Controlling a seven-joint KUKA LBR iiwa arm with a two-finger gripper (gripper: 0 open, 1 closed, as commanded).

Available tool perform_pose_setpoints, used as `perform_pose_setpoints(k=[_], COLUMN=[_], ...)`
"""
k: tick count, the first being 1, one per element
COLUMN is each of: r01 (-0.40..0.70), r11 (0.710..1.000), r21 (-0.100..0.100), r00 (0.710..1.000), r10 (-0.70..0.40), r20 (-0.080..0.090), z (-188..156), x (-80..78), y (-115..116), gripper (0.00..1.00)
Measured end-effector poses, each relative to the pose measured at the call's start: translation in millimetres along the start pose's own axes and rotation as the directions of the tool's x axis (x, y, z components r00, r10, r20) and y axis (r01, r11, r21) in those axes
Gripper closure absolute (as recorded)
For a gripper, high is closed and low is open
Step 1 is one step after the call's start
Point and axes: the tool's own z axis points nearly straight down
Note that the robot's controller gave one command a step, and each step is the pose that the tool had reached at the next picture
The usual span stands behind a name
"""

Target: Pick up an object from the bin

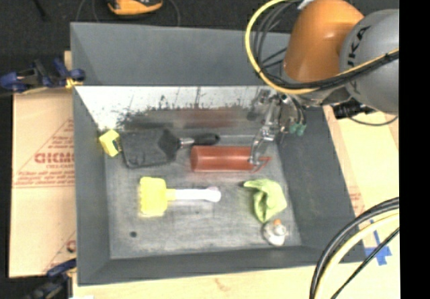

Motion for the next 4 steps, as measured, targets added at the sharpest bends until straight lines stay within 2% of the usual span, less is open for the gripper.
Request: perform_pose_setpoints(k=[1, 2, 3, 4], r01=[-0.017, -0.01, 0.16, 0.161], r11=[1.0, 1.0, 0.987, 0.987], r21=[-0.001, 0.0, 0.001, 0.001], r00=[1.0, 1.0, 0.987, 0.987], r10=[0.017, 0.01, -0.16, -0.161], r20=[0.015, 0.006, 0.003, 0.003], z=[25.2, 97.6, 124.3, 124.3], x=[-7.7, 3.5, -20.0, -20.0], y=[24.6, 16.6, 12.9, 12.9], gripper=[0.0, 0.0, 1.0, 1.0])
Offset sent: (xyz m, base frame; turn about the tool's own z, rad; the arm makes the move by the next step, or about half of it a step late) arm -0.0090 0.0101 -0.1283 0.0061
